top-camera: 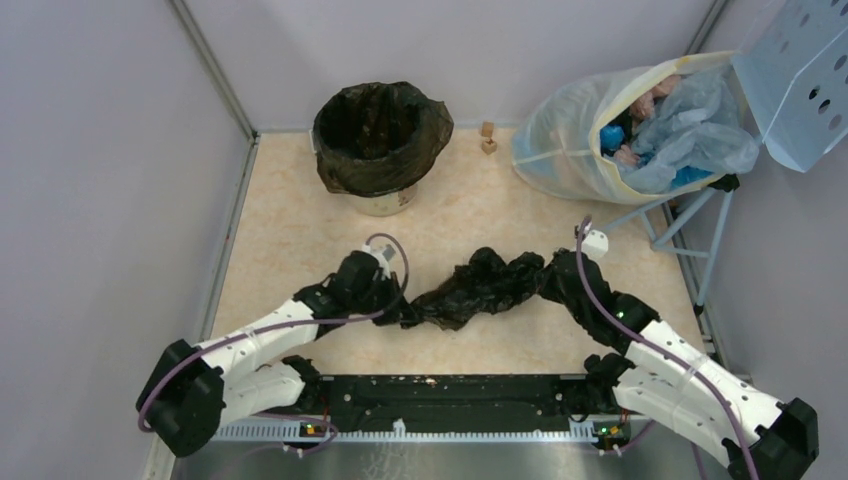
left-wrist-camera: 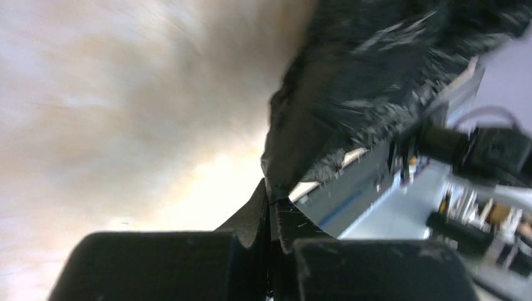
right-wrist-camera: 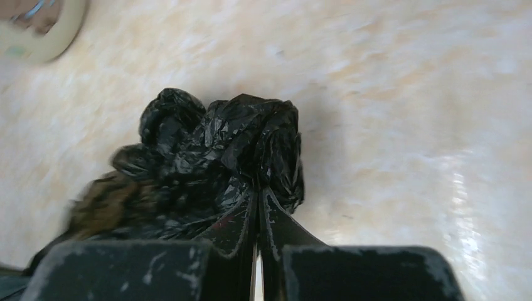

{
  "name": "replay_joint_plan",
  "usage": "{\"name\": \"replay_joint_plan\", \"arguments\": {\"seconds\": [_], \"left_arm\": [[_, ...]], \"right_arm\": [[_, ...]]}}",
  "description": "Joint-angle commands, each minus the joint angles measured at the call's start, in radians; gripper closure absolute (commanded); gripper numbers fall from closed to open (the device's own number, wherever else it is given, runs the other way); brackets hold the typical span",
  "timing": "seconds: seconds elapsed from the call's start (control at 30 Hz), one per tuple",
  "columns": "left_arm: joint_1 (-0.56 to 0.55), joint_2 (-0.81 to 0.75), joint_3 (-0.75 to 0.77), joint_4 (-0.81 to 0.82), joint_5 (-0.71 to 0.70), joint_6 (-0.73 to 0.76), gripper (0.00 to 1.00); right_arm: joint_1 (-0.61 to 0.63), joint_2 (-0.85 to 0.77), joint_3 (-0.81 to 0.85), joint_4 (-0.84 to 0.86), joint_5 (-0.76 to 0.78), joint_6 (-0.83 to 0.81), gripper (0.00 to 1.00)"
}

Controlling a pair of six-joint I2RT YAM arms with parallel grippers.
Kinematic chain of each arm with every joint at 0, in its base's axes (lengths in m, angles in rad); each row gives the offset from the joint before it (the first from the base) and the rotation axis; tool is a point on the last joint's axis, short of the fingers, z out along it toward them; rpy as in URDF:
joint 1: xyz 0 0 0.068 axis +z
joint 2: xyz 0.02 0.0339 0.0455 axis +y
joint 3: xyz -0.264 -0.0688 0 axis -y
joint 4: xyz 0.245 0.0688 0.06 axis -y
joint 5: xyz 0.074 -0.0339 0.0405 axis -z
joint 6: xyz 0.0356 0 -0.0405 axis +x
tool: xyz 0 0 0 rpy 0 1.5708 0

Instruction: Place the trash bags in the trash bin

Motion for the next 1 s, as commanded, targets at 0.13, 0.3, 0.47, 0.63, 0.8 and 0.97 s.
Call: {"name": "replay_joint_plan", "arguments": {"seconds": [0.13, 0.3, 0.47, 0.63, 0.8, 0.97], "left_arm": [[0.285, -0.081, 0.099, -0.172, -0.087, 0.259, 1.0], [0.339, -0.07, 0.163, -0.194, -0.074, 0.323, 1.0], [0.459, -0.058, 0.205, -0.253, -0.07, 0.371, 1.0], [0.583, -0.067, 0.194, -0.237, 0.035, 0.376, 1.0], [0.585, -0.021, 0.185, -0.211, 0.134, 0.399, 1.0], [0.585, -0.013, 0.189, -0.229, 0.124, 0.405, 1.0]], "right_arm": [[0.008, -0.035, 0.099, -0.229, 0.326, 0.145, 1.0], [0.008, -0.065, 0.082, -0.05, 0.083, -0.099, 0.94], [0.008, -0.079, 0.115, -0.222, 0.31, 0.044, 0.94], [0.008, -0.065, 0.118, -0.259, 0.316, 0.079, 0.92], [0.008, -0.12, 0.004, 0.03, -0.169, -0.186, 0.63], [0.008, -0.047, -0.053, 0.128, -0.261, -0.185, 0.49]]}}
